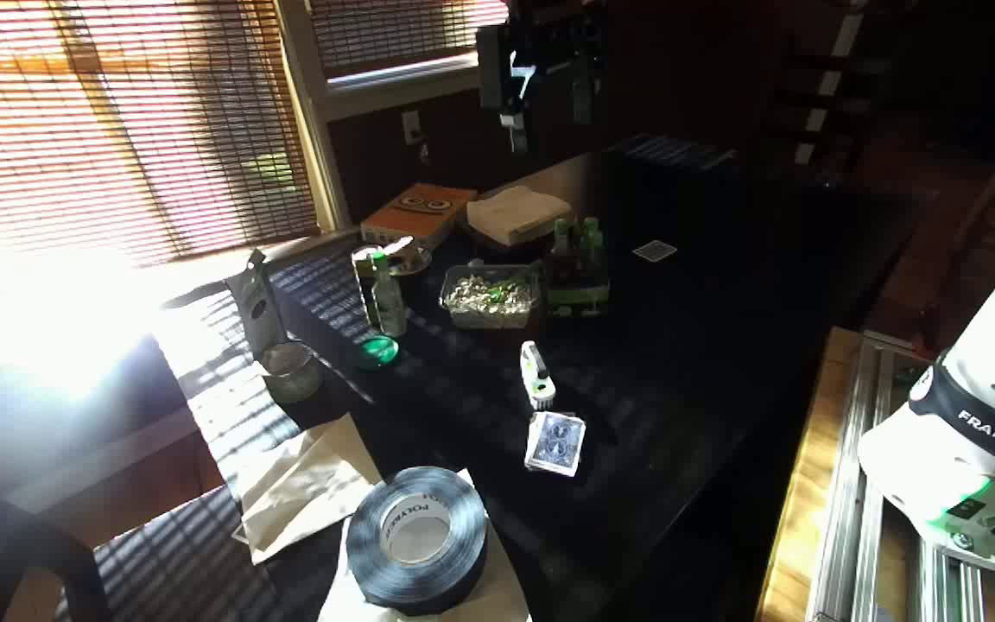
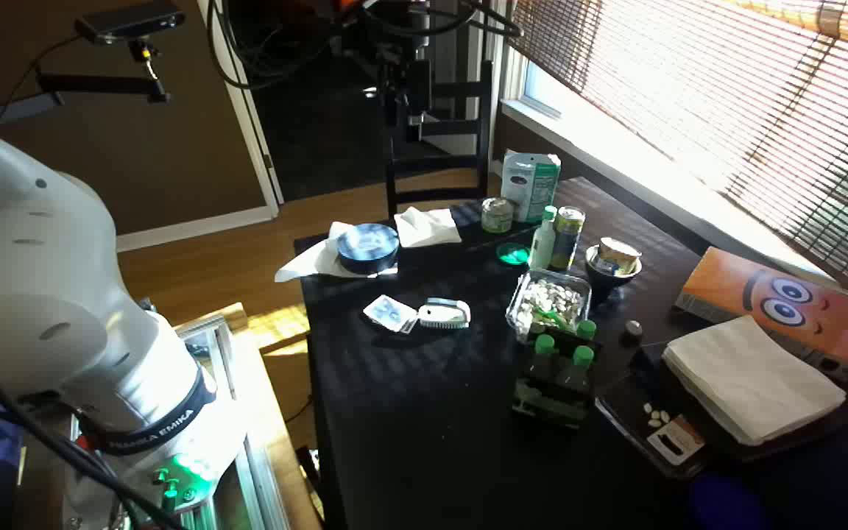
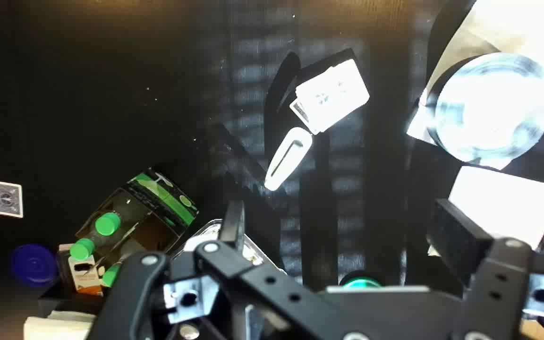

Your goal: Move a bottle from the caddy closer to the bottle on the left

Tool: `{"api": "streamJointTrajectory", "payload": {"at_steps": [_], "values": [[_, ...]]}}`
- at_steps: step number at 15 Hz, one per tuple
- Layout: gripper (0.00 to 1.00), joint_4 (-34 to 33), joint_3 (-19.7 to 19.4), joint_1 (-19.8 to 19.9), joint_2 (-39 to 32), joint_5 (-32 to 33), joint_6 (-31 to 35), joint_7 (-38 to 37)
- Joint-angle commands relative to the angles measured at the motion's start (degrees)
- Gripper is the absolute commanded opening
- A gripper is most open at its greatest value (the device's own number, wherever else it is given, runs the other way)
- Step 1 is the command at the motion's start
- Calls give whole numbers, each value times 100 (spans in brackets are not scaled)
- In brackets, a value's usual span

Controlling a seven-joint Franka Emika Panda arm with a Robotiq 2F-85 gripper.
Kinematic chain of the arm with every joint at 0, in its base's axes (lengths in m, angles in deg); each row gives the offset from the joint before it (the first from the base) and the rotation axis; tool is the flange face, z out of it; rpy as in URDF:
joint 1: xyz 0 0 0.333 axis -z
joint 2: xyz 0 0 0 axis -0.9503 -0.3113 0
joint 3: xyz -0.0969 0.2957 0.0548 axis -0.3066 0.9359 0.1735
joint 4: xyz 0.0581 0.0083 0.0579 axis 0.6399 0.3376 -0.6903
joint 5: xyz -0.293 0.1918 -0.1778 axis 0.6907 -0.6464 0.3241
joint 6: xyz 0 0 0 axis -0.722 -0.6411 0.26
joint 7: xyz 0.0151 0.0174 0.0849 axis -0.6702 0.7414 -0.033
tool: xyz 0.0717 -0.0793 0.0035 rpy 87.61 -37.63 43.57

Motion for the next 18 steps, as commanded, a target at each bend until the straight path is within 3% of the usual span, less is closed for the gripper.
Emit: {"api": "streamJointTrajectory", "payload": {"at_steps": [1, 5, 9, 13, 14, 18], "values": [[100, -11, -112, -124, -10, 32, -12, -27], [100, 73, -203, 7, -187, 137, 440, -212], [100, 245, -684, 308, -657, 155, 1314, -238], [100, 247, -1200, 659, -1338, 448, 1769, -378], [100, 182, -1365, 725, -1528, 441, 1697, -184], [100, 174, -1873, 879, -1824, -664, 1356, 1937]]}}
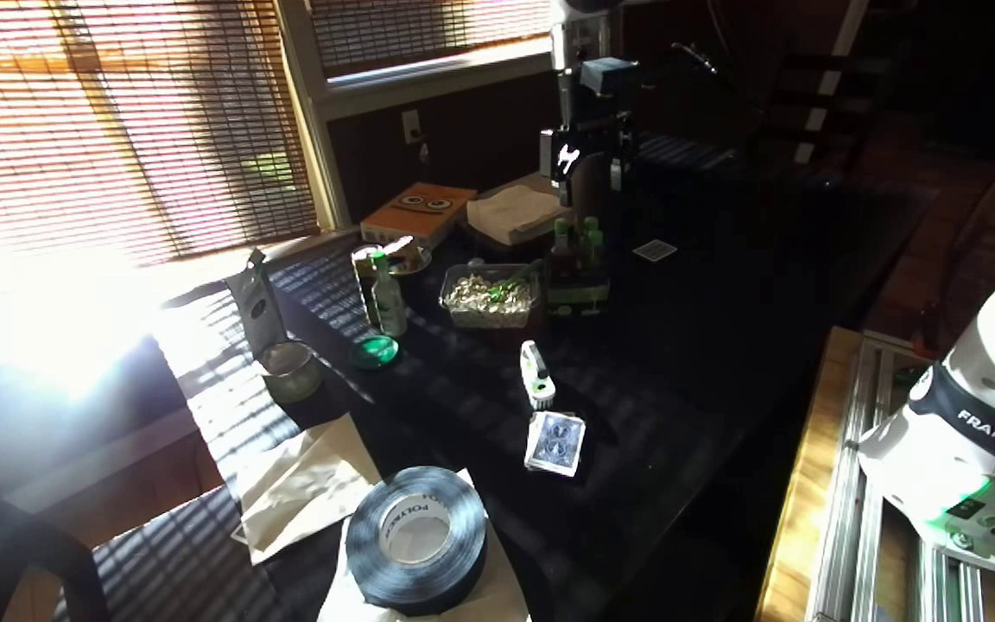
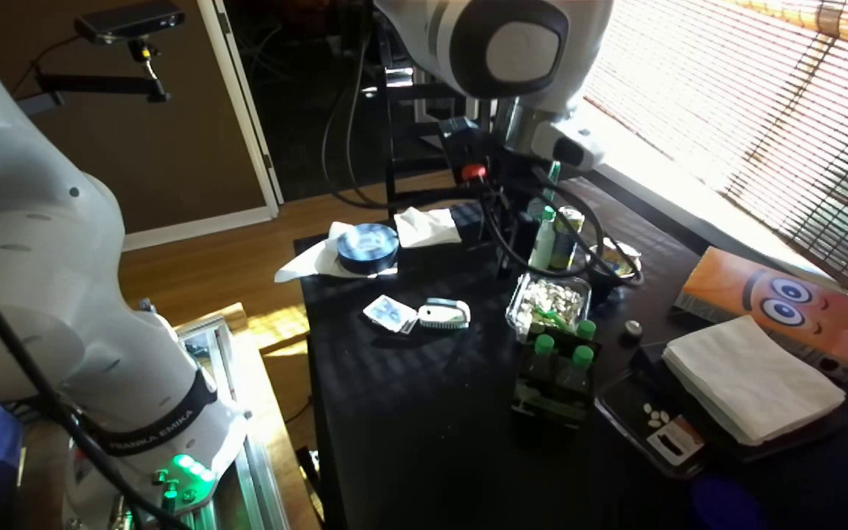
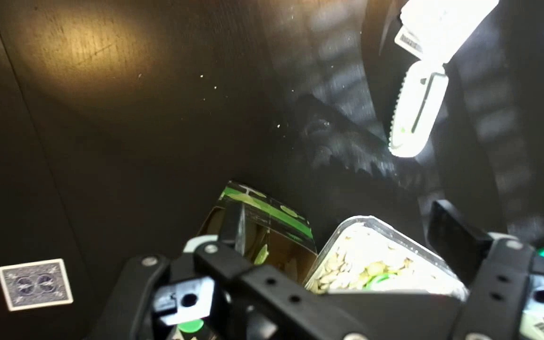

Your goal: Move a bottle from the caddy closer to the bottle on the left

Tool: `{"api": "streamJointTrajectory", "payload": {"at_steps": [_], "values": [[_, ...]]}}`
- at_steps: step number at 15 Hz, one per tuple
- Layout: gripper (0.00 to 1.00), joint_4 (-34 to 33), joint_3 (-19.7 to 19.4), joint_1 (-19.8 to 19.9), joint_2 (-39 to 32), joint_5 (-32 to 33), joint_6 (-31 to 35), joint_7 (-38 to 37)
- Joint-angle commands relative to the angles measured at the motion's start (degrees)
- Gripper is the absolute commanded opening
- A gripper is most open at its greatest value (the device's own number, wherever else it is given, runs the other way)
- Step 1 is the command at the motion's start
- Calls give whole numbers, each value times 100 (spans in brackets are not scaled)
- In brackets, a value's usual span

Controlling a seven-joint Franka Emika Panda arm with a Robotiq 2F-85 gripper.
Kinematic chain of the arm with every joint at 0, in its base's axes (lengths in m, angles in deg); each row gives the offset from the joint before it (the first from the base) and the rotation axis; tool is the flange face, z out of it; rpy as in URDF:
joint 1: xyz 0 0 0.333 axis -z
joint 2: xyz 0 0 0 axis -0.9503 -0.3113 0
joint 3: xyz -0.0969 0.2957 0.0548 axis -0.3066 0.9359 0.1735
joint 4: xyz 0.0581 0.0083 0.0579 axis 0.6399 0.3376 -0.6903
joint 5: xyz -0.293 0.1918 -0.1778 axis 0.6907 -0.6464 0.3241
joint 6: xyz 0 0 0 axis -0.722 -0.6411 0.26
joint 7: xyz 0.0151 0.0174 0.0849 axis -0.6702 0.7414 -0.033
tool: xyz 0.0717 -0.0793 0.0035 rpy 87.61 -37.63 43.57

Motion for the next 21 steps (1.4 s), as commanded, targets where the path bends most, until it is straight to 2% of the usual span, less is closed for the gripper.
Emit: {"api": "streamJointTrajectory", "payload": {"at_steps": [1, 3, 5, 6, 7, 9, 10, 11, 12, 15, 19, 21], "values": [[100, -46, -313, 167, -173, -909, -210, 1566], [100, 12, -482, 310, -192, -1453, -303, 2437], [100, -51, -597, 418, -224, -1926, -683, 3090], [100, -130, -626, 435, -232, -1979, -983, 3078], [100, -9, -603, 374, -212, -1659, -589, 2760], [100, -38, -644, 428, -211, -1791, -808, 2935], [100, 24, -596, 376, -90, -1788, -573, 2931], [100, 153, -565, 347, 48, -1939, -59, 3260], [100, 169, -549, 339, 86, -2041, 135, 3400], [100, 371, -520, 282, 272, -1869, 868, 3949], [100, 587, -601, 259, 440, -2325, 1411, 5344], [100, 666, -638, 247, 430, -2099, 1516, 5965]]}}
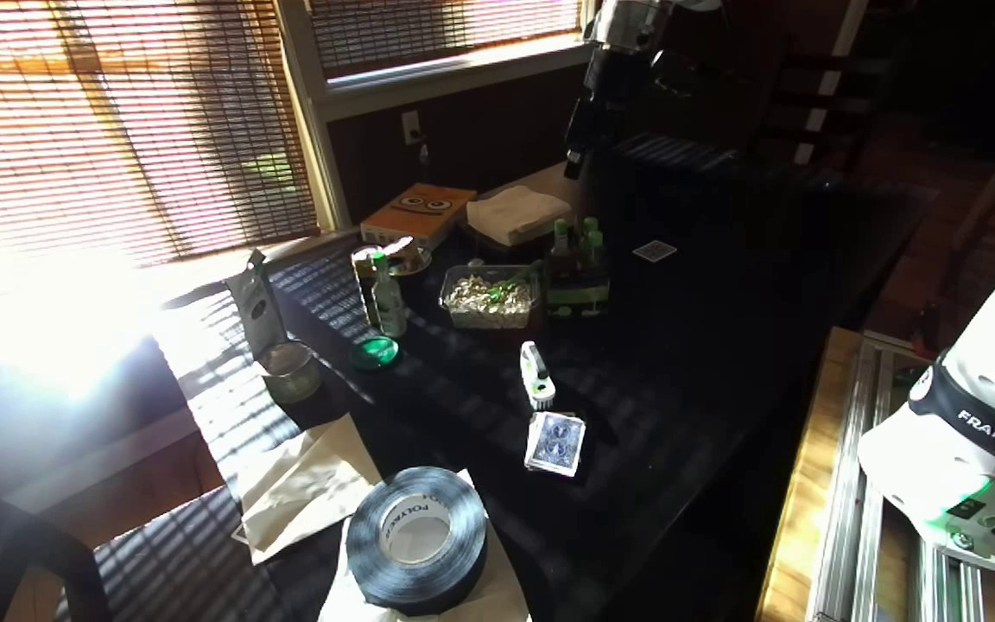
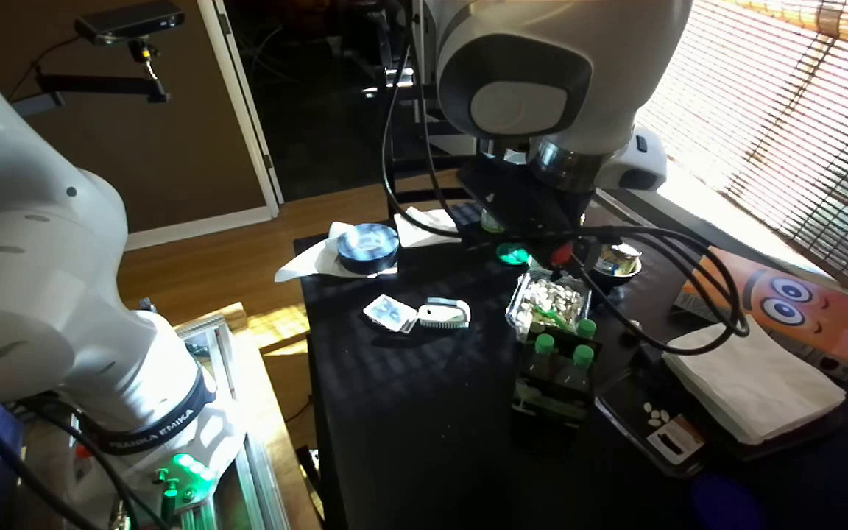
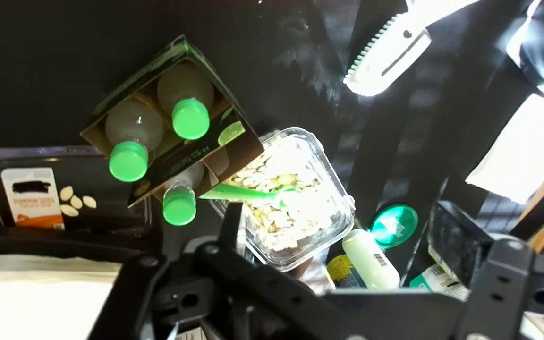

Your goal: Move a bottle from the caddy closer to the bottle on the left

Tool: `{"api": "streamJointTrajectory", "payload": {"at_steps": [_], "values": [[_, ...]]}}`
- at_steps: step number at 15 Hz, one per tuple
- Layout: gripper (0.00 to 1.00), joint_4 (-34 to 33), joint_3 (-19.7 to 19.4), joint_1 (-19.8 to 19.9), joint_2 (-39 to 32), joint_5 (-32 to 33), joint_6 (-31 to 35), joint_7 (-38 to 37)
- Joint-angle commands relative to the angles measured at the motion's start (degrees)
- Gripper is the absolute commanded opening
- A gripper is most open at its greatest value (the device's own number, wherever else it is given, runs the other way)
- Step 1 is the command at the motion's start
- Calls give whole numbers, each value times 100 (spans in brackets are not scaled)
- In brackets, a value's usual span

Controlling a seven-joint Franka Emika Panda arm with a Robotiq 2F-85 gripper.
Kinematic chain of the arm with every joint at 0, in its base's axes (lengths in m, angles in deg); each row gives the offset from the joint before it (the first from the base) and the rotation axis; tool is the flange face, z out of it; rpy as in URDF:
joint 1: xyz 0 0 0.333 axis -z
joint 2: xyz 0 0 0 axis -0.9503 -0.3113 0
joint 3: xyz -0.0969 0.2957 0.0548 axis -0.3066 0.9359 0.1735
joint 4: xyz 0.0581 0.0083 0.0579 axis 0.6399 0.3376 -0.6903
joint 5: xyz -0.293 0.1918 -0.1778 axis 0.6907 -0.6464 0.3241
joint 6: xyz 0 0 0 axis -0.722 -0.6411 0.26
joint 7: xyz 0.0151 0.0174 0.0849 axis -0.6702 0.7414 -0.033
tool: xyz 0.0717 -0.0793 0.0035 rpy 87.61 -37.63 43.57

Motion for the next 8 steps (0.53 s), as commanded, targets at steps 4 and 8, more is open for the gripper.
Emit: {"api": "streamJointTrajectory", "payload": {"at_steps": [4, 8], "values": [[100, 533, -75, -37, 101, 676, 50, 1473], [100, 603, -70, -37, -18, 920, 162, 1211]]}}
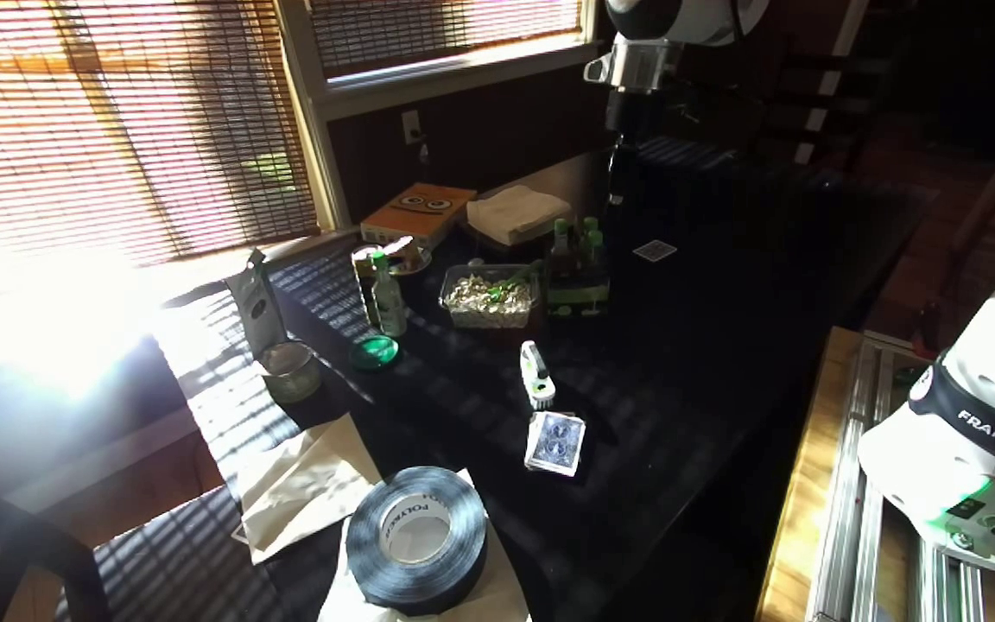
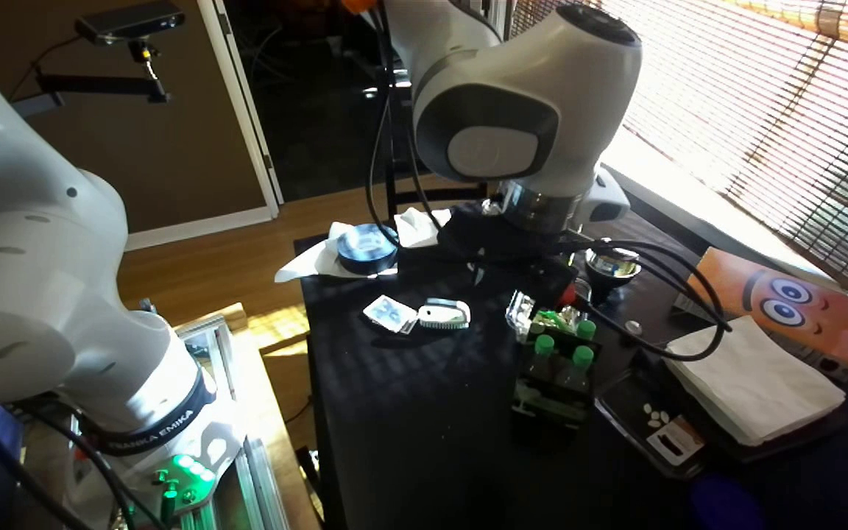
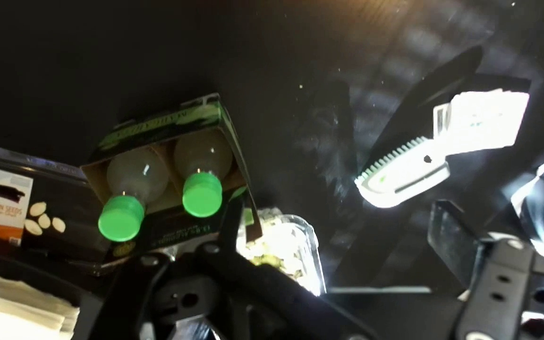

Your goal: Move a bottle from the caddy closer to the bottle on the left

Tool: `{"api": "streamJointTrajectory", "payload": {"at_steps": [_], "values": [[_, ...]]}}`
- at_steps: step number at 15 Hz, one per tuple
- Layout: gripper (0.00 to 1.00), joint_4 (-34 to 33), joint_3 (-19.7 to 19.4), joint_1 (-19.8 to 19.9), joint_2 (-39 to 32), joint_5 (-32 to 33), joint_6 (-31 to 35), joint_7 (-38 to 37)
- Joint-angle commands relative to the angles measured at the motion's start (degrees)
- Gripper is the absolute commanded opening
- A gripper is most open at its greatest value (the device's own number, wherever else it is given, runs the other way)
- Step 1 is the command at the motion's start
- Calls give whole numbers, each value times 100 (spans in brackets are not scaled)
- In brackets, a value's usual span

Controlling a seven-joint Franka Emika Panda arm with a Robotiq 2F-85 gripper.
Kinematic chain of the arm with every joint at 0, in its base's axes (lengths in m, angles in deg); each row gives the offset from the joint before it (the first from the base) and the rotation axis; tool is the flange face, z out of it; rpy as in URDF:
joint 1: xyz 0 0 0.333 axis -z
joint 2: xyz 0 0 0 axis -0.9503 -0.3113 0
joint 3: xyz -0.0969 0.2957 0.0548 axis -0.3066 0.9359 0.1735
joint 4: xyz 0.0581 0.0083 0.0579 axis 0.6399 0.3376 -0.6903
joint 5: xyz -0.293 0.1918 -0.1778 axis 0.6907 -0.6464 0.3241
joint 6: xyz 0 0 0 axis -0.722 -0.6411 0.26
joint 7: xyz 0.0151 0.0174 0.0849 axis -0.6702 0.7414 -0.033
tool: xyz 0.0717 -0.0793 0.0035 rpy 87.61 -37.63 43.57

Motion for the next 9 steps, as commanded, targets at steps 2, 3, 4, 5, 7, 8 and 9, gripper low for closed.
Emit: {"api": "streamJointTrajectory", "payload": {"at_steps": [2, 3, 4, 5, 7, 8, 9], "values": [[100, 31, -25, -32, -31, 34, 6, -46], [100, 23, -28, -32, -29, 34, 6, -46], [100, 50, 4, -42, -124, 299, 285, -238], [100, 43, 8, -33, -233, 508, 498, -292], [100, -7, -4, -10, -448, 828, 706, -387], [100, -26, -4, -5, -563, 906, 802, -376], [100, -51, 3, 0, -682, 995, 897, -354]]}}
